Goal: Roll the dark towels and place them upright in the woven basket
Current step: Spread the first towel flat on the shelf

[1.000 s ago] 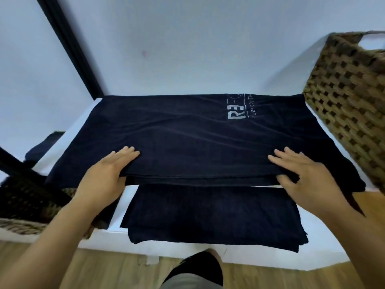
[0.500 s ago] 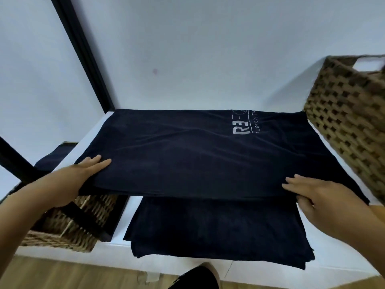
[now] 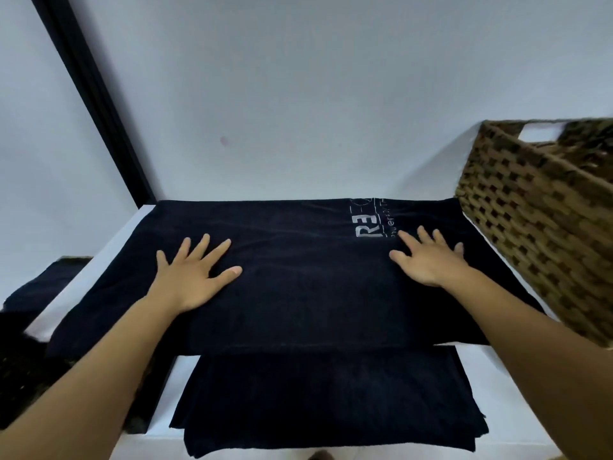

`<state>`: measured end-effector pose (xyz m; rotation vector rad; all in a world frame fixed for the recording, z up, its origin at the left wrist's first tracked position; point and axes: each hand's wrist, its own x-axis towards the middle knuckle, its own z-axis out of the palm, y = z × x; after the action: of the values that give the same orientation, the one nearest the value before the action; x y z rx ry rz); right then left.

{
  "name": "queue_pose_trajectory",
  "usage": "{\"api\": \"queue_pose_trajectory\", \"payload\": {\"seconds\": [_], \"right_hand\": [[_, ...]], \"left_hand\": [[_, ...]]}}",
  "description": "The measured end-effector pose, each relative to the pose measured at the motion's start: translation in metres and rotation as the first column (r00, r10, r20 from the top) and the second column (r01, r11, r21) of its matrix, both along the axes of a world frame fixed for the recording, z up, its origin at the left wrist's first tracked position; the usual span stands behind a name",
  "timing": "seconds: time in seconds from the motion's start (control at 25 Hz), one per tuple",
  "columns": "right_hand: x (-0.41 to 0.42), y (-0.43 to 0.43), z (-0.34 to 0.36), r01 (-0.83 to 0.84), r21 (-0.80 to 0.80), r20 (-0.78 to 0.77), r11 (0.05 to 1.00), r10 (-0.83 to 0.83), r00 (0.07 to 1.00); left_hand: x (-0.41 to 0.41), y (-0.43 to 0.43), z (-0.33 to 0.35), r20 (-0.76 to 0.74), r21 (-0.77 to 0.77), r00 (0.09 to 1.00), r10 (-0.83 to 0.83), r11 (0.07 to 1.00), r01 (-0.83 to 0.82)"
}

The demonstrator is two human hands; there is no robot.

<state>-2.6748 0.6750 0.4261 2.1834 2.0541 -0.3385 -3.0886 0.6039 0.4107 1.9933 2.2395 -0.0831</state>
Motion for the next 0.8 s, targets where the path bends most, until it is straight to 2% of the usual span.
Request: {"api": "queue_pose_trajectory", "payload": {"seconds": [0.12, 0.2, 0.28, 0.32, 0.4, 0.48, 0.56, 0.72, 0.76, 0.8], "right_hand": [[-0.025, 0.020, 0.025, 0.122, -0.031, 0.072, 0.992, -0.120, 0.990], [-0.052, 0.023, 0.017, -0.088, 0.019, 0.087, 0.996, 0.086, 0.993], [-0.069, 0.023, -0.002, -0.263, 0.036, 0.016, 0.964, 0.263, 0.965], [-0.067, 0.029, -0.004, -0.258, 0.037, -0.024, 0.965, 0.259, 0.966], [-0.047, 0.050, 0.001, -0.121, 0.029, -0.088, 0.992, 0.123, 0.989], [-0.019, 0.069, 0.000, -0.026, 0.034, -0.019, 0.999, 0.026, 0.999], [0.005, 0.085, -0.006, -0.025, 0.032, 0.031, 0.999, 0.024, 0.999], [-0.005, 0.101, 0.001, 0.071, 0.046, -0.005, 0.996, -0.071, 0.997], [-0.024, 0.099, 0.004, 0.046, 0.068, -0.044, 0.997, -0.043, 0.998], [-0.047, 0.093, 0.003, -0.049, 0.109, -0.074, 0.993, 0.057, 0.996]], "left_hand": [[0.004, 0.002, 0.008, -0.068, -0.053, 0.998, 0.001, 0.999, -0.004], [0.019, 0.015, 0.014, -0.052, -0.080, 0.998, -0.043, 0.996, 0.039], [0.042, 0.030, 0.014, 0.051, -0.005, 0.993, -0.109, 0.994, 0.109], [0.054, 0.037, 0.012, 0.080, 0.031, 0.989, -0.120, 0.992, 0.118], [0.065, 0.046, 0.005, 0.033, 0.056, 0.991, -0.132, 0.990, 0.130], [0.065, 0.047, -0.001, -0.031, 0.029, 0.990, -0.141, 0.990, 0.141], [0.063, 0.044, 0.001, -0.047, 0.015, 0.987, -0.151, 0.988, 0.152], [0.068, 0.043, 0.012, -0.076, -0.094, 0.988, -0.133, 0.988, 0.126], [0.075, 0.050, 0.019, -0.062, -0.117, 0.990, -0.123, 0.986, 0.115], [0.084, 0.061, 0.024, -0.040, -0.116, 0.991, -0.128, 0.986, 0.123]]}}
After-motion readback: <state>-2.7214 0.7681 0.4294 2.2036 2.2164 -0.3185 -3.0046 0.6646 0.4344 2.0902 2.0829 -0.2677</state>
